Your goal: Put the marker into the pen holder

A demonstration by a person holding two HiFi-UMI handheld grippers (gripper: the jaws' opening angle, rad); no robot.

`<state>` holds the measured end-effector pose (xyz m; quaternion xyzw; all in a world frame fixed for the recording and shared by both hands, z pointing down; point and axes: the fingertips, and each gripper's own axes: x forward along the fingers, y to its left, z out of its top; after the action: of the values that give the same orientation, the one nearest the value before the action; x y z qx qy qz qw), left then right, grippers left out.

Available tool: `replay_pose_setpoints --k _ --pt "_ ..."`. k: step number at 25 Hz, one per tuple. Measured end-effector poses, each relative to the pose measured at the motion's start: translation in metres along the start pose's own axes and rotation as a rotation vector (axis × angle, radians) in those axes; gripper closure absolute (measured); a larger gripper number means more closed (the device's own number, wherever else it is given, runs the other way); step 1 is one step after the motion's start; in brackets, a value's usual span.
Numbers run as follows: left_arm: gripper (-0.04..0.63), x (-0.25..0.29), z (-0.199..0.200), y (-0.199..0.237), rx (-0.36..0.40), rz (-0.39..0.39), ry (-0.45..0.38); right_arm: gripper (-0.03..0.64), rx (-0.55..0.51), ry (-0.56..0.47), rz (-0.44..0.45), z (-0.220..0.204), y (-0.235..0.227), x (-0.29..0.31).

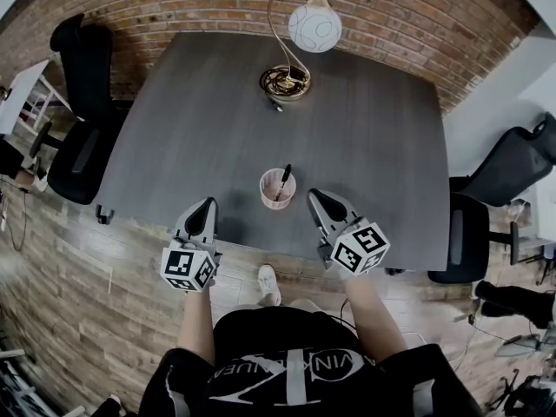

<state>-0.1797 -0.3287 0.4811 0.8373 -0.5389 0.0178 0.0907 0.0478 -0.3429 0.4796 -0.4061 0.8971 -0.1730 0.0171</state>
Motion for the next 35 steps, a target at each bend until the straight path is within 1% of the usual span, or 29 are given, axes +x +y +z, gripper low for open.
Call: replay_pose_setpoints --k 2,4,12,20,23,35 --pt "0.581 -0.004 0.0 -0.008 0.02 -0.013 0.008 0.591 -0.003 0.0 -0.001 0.0 0.003 -0.005" --pt "0.581 -0.01 0.0 -0.013 0.024 -0.021 0.009 0.591 -0.008 0.0 -0.004 -0.001 0.008 -0.011" --pt "0.581 -0.039 0.002 -0.027 0.007 -0.007 -0.003 0.592 -0.05 -0.011 -0.031 -0.003 0.019 -0.039" --pt "0.581 -0.067 -0.002 -0.052 -0.009 -0.017 -0.003 0.592 -0.053 -0.036 -0.056 -0.007 0.03 -0.076" --pt "0.581 -0.078 -0.005 -0.06 -0.017 -0.019 -0.003 0.592 -0.059 -0.042 -0.055 -0.009 0.036 -0.089" --pt "0.581 -0.119 -0.012 -0.086 -0.005 -0.016 -0.009 0.592 -0.069 -0.056 -0.049 -0.02 0.062 -0.126"
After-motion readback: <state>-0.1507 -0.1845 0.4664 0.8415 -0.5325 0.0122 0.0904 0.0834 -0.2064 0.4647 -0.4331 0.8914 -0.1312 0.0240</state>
